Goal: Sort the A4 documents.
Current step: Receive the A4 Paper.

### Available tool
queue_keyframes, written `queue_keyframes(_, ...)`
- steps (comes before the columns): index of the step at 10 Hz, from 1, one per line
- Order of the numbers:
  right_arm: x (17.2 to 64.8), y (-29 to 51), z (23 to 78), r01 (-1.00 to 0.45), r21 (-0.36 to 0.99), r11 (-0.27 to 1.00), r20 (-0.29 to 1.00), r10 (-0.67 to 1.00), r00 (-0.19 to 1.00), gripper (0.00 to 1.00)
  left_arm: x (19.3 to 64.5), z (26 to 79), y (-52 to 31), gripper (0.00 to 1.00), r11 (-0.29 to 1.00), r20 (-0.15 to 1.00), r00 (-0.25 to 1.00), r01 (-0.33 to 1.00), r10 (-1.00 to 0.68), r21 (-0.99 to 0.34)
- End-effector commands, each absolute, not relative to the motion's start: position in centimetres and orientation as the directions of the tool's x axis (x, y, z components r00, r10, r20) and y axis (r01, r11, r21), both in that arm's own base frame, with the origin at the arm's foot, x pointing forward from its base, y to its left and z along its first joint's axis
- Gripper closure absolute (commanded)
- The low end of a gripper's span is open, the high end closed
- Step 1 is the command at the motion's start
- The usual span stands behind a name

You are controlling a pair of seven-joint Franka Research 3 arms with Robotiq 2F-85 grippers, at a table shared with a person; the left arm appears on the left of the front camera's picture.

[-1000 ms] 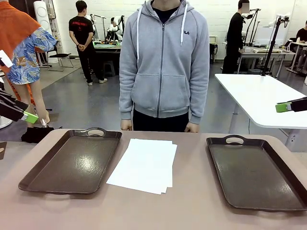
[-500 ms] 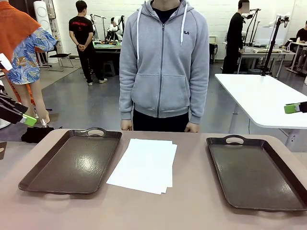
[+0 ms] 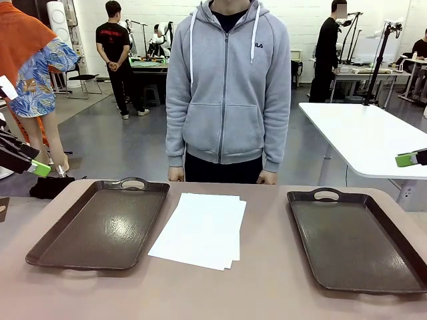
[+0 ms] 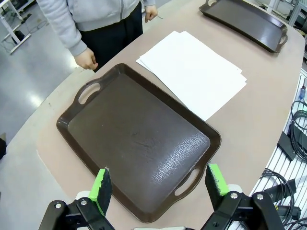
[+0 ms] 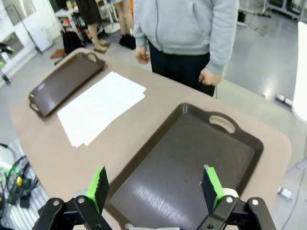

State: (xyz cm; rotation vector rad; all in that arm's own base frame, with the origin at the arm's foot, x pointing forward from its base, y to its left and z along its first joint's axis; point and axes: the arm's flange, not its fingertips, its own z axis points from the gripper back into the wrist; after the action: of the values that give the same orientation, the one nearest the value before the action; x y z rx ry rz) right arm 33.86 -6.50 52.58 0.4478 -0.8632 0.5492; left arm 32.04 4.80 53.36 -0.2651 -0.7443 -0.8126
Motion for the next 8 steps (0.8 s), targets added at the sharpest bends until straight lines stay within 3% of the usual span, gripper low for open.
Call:
queue_keyframes(1,32.3,-6.2,51.32,-0.626,0.11,0.772,0.756,0.344,0.557,0.0,27.5,47.53,2.67,0.0,0.661,0.709,0.43,0.748,-0.558,0.066)
queue_keyframes(8,32.93,-6.07,52.17,-0.629,0.132,0.766,0.745,0.342,0.573,0.0,28.1,47.79,2.0,0.0,0.666,0.694,0.454,0.744,-0.56,0.051)
